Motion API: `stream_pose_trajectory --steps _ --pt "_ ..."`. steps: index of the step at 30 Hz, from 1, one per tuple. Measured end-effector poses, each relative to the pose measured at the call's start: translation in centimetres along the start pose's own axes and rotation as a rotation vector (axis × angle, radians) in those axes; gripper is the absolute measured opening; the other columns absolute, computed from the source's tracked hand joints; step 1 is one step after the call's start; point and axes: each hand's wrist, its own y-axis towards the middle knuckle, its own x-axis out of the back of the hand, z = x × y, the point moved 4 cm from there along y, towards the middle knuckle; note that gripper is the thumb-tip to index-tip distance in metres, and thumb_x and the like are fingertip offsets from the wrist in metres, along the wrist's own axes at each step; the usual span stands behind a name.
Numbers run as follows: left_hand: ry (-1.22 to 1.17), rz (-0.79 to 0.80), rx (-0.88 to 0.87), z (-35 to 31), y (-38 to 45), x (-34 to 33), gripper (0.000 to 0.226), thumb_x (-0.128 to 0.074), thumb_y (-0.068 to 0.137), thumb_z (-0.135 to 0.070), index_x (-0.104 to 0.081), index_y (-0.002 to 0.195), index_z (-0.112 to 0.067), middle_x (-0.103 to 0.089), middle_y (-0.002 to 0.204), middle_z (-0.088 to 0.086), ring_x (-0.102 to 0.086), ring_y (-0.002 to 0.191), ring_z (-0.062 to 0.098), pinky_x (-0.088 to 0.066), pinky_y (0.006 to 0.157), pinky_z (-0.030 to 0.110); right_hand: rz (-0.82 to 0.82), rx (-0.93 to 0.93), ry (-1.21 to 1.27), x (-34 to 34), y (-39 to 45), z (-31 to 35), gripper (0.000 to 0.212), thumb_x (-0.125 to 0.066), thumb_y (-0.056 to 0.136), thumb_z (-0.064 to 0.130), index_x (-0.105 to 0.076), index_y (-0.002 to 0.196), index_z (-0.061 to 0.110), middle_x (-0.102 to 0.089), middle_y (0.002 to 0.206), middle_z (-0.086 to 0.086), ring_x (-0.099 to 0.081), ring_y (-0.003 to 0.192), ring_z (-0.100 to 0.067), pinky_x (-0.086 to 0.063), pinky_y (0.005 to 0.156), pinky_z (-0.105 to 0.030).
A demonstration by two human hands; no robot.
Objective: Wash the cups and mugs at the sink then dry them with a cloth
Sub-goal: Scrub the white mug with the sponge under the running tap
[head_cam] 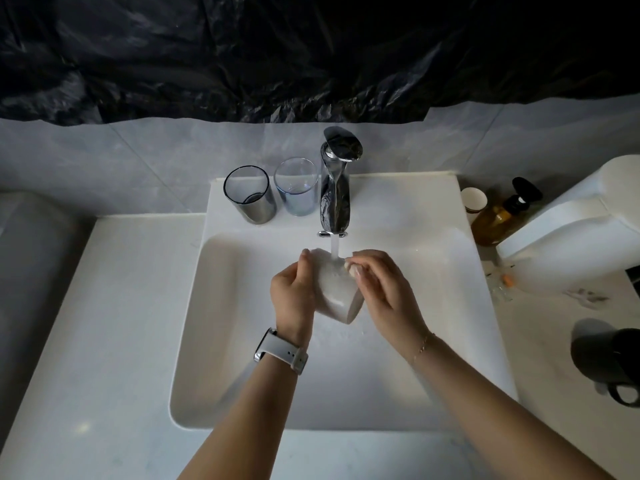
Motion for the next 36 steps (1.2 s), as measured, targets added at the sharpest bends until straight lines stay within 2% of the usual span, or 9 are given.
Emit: stream_pose_trajectory --steps 5,10,14,16,19,23,29,33,36 --pt "0.190 0.089 -0.138 -0.8 0.4 0.3 0.059 -0.050 0.084 -0.058 -0.028 0.051 -0.014 -0.025 0.051 -0.003 -0.024 0.058 0.019 -0.021 0.057 0.034 0.210 -0.374 0.145 -1.8 2.8 -1.9 0.014 -0.051 0.098 0.024 -0.065 0.099 0.022 -0.066 0.099 0.009 -0.059 0.092 -0.004 -0.041 0.081 -0.019" --pt "0.183 0.014 -0.059 0.9 1.2 0.7 0.055 -0.052 0.083 -0.054 -0.046 0.049 -0.010 -0.036 0.052 -0.002 -0.031 0.058 0.019 -0.028 0.057 0.034 0.209 0.032 -0.064 -3.8 2.0 1.3 0.026 -0.054 0.092 0.025 -0.068 0.110 0.012 -0.066 0.118 0.000 -0.061 0.109 -0.013 -0.046 0.095 -0.024" --pt "0.290 0.036 -0.090 0.8 0.5 0.6 0.057 -0.052 0.088 -0.054 -0.029 0.053 -0.014 -0.025 0.053 -0.001 -0.023 0.058 0.019 -0.021 0.056 0.033 0.189 -0.435 -0.052 -3.8 3.4 -2.8 0.023 -0.048 0.095 0.020 -0.068 0.105 0.018 -0.067 0.095 0.002 -0.061 0.089 -0.019 -0.048 0.079 -0.030" --pt "0.292 0.039 -0.083 1.2 1.0 1.0 0.062 -0.049 0.083 -0.060 -0.034 0.053 -0.009 -0.027 0.053 0.000 -0.025 0.058 0.019 -0.023 0.055 0.033 0.143 -0.344 -0.040 -3.1 2.0 -2.1 0.022 -0.048 0.096 0.026 -0.067 0.105 0.018 -0.067 0.095 0.003 -0.064 0.087 -0.016 -0.050 0.077 -0.031" --pt "0.310 0.030 -0.074 1.5 1.0 1.2 0.064 -0.046 0.081 -0.064 -0.042 0.051 -0.007 -0.032 0.050 -0.002 -0.028 0.056 0.019 -0.025 0.054 0.032 0.227 -0.086 -0.081 -3.9 1.3 0.6 0.029 -0.051 0.096 0.027 -0.065 0.118 0.017 -0.064 0.119 0.002 -0.061 0.106 -0.011 -0.047 0.092 -0.024" --pt "0.271 0.007 -0.072 1.1 0.3 0.5 0.059 -0.049 0.084 -0.056 -0.033 0.053 -0.008 -0.028 0.051 -0.002 -0.025 0.056 0.019 -0.022 0.055 0.033 0.244 -0.337 -0.121 -4.4 4.2 -1.7 0.026 -0.048 0.098 0.029 -0.067 0.105 0.013 -0.066 0.107 -0.007 -0.062 0.102 -0.024 -0.048 0.088 -0.035" --pt "0.270 0.008 -0.075 1.6 1.1 1.3 0.062 -0.048 0.082 -0.060 -0.047 0.050 -0.007 -0.036 0.050 0.000 -0.031 0.055 0.019 -0.026 0.054 0.032 0.217 -0.069 -0.109 -4.0 1.1 1.2 0.030 -0.051 0.095 0.027 -0.065 0.119 0.015 -0.063 0.124 0.002 -0.059 0.110 -0.010 -0.045 0.095 -0.022" --pt "0.210 0.000 -0.005 1.4 0.3 0.5 0.054 -0.052 0.084 -0.056 -0.035 0.051 -0.017 -0.029 0.052 -0.001 -0.027 0.058 0.019 -0.024 0.057 0.034 0.222 -0.462 -0.096 -3.1 2.9 -2.0 0.024 -0.048 0.098 0.025 -0.067 0.109 0.015 -0.068 0.111 -0.005 -0.064 0.102 -0.022 -0.049 0.087 -0.033" --pt "0.174 -0.007 0.003 2.1 1.1 1.3 0.057 -0.050 0.076 -0.066 -0.036 0.049 -0.018 -0.030 0.051 -0.002 -0.028 0.058 0.019 -0.026 0.058 0.035 0.095 -0.278 -0.101 -1.3 -0.6 0.7 0.022 -0.054 0.096 0.024 -0.068 0.111 0.018 -0.068 0.115 0.003 -0.064 0.104 -0.013 -0.049 0.090 -0.027"
